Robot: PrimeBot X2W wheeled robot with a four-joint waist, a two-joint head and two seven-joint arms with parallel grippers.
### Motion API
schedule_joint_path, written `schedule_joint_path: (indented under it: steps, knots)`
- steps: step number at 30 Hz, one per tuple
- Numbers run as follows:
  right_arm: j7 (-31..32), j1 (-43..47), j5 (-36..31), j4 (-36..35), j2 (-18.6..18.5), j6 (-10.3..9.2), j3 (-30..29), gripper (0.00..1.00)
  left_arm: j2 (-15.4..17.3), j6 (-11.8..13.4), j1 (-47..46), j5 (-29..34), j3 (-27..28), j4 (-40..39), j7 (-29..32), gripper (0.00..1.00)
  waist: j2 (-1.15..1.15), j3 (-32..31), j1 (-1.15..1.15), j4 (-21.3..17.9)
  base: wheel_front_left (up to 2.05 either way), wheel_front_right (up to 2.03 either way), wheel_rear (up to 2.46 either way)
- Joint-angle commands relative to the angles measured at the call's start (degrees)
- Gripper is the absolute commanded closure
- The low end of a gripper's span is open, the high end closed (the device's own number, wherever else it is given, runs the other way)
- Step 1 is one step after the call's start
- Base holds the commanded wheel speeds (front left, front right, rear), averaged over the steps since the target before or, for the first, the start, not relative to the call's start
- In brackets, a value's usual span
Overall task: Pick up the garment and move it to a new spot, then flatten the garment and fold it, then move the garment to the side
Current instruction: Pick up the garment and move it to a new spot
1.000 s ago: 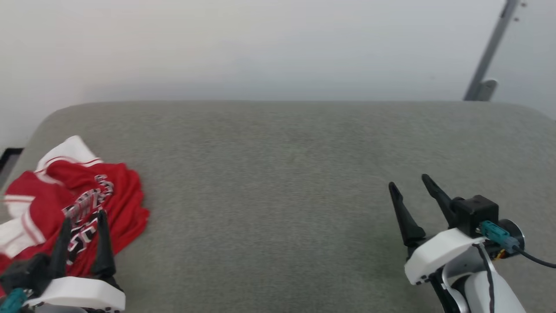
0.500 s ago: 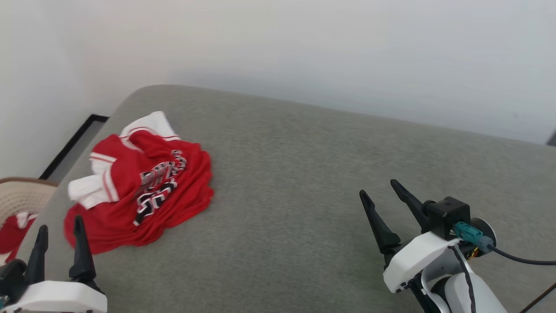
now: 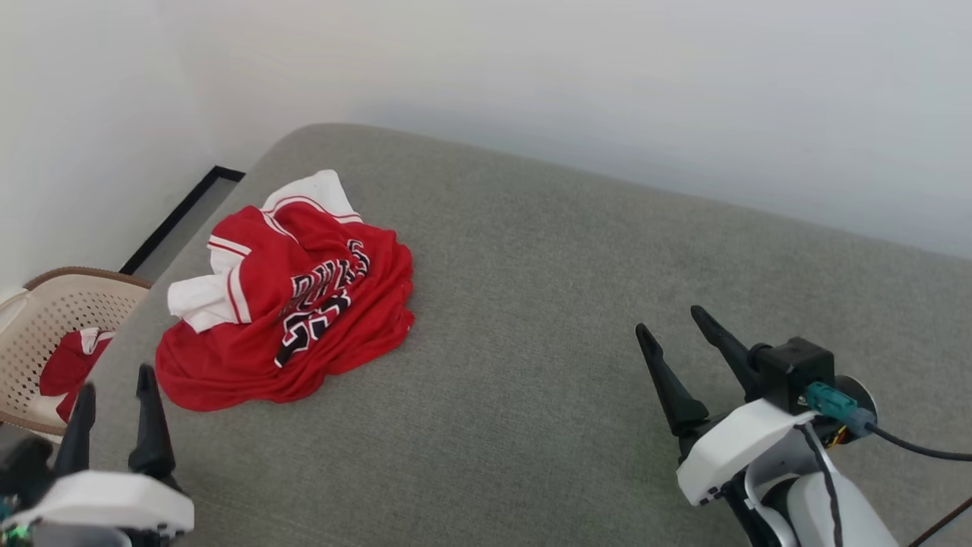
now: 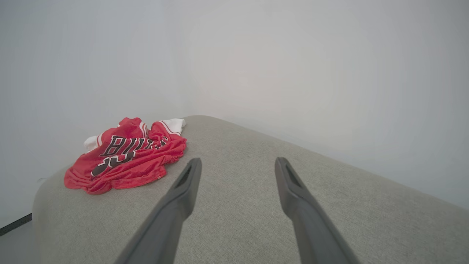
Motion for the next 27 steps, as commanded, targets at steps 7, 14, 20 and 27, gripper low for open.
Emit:
schedule_joint_path:
  steps: [7,14,20,27]
  knots:
    - [1.56,-2.27,-1.79,-2.56,-0.66,-0.04,-1.23,0.0,1.97,-2.27,-9.68,-1.79,-0.9,5.43,2.05,0.0,0.0,5.33,0.0,-3.42,0.0,0.0,0.0]
    - [2.99,-4.66,-2.61,-5.45,-1.59,-0.03,-2.36,0.0,4.44,-4.61,-19.25,-2.2,-1.92,13.39,3.32,0.0,0.0,10.99,0.0,-7.05,0.0,0.0,0.0]
    - [4.94,-7.26,-4.06,-9.13,-2.68,-0.04,-3.98,0.0,5.87,-6.36,-29.46,-3.57,-3.29,23.58,4.75,0.0,0.0,18.09,0.0,-9.89,0.0,0.0,0.0]
    - [6.71,-9.53,-5.27,-12.62,-3.63,-0.04,-4.62,0.0,7.5,-7.51,-40.68,-5.25,-5.37,37.86,9.17,0.0,0.0,25.3,0.0,-12.11,0.0,0.0,0.0]
